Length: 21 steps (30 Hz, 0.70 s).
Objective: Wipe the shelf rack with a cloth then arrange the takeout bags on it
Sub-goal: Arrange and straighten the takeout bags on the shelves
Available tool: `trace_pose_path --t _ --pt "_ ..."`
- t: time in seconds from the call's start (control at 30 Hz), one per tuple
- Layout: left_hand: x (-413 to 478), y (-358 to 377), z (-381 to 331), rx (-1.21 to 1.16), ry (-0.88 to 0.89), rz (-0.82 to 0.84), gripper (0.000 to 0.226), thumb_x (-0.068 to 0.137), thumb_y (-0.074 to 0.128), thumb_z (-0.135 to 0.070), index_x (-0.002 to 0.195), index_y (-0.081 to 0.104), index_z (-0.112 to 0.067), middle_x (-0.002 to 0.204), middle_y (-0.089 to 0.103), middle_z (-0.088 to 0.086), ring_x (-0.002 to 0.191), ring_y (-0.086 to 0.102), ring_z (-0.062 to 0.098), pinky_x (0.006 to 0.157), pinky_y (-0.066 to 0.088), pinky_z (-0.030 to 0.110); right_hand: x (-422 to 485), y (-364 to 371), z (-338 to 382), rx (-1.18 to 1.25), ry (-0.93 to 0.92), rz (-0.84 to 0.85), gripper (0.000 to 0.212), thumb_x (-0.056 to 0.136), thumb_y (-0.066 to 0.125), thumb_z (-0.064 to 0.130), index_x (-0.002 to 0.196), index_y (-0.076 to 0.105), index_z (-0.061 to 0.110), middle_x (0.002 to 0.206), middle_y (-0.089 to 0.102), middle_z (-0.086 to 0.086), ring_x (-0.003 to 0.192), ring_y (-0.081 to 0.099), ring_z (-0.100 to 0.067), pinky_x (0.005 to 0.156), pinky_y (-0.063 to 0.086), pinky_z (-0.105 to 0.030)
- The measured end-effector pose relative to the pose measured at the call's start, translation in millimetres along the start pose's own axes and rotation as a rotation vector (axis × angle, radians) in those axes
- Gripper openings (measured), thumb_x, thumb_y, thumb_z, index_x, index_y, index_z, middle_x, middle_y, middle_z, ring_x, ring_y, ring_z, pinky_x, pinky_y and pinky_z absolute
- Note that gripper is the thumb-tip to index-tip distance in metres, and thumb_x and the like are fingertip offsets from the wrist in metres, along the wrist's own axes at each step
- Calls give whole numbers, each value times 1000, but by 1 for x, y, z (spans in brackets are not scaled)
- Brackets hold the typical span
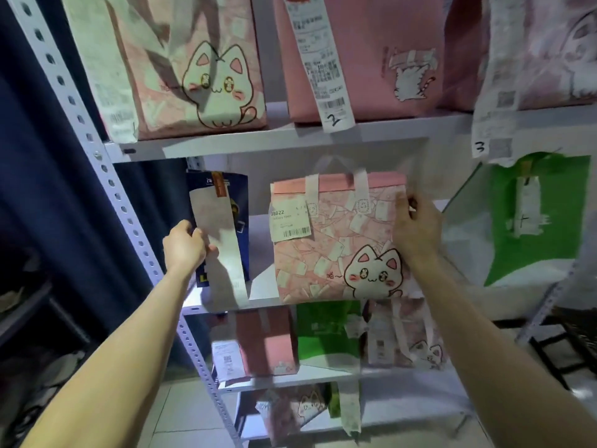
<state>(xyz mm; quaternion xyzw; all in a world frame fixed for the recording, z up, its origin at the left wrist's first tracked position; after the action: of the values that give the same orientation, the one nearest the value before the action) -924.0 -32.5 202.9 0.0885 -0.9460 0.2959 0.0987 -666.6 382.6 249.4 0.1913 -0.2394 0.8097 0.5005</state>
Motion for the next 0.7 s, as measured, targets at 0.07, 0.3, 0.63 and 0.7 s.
trace_pose_path --t 0.07,0.3,0.63,0.7 --pt "1 -9 3 -2 -1 -4 22 111 44 -11 100 56 4 95 64 14 60 61 12 43 39 7 4 25 1 -1 3 2 29 111 49 35 102 63 11 87 64 2 73 57 -10 62 41 -21" --pt "3 -13 25 69 5 -2 33 111 55 -23 140 49 -7 130 68 19 95 65 30 80 53 37 -5 102 -60 -81 157 160 10 107 46 11 112 55 13 96 69 -7 82 66 -28 74 57 -44" --pt "-66 21 -5 -50 377 -241 39 103 63 -19 141 53 -16 130 52 3 89 60 21 82 54 41 14 89 -65 -139 109 216 17 111 44 22 116 55 11 96 68 -7 79 66 -24 62 46 -30" --pt "-73 55 -21 -51 436 -54 40 104 65 -30 141 54 -19 130 60 0 99 62 16 87 56 39 10 82 -71 -139 126 260 28 112 42 38 112 54 13 91 66 -2 80 65 -21 58 41 -29"
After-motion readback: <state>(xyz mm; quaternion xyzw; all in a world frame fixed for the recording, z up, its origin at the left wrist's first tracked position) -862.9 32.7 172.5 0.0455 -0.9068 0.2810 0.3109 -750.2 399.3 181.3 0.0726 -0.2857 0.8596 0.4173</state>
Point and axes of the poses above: each hand's wrist, its own x-axis towards the middle knuckle, its own y-axis out of the palm, z = x × y, the point moved 7 cm from there along x, towards the middle knuckle
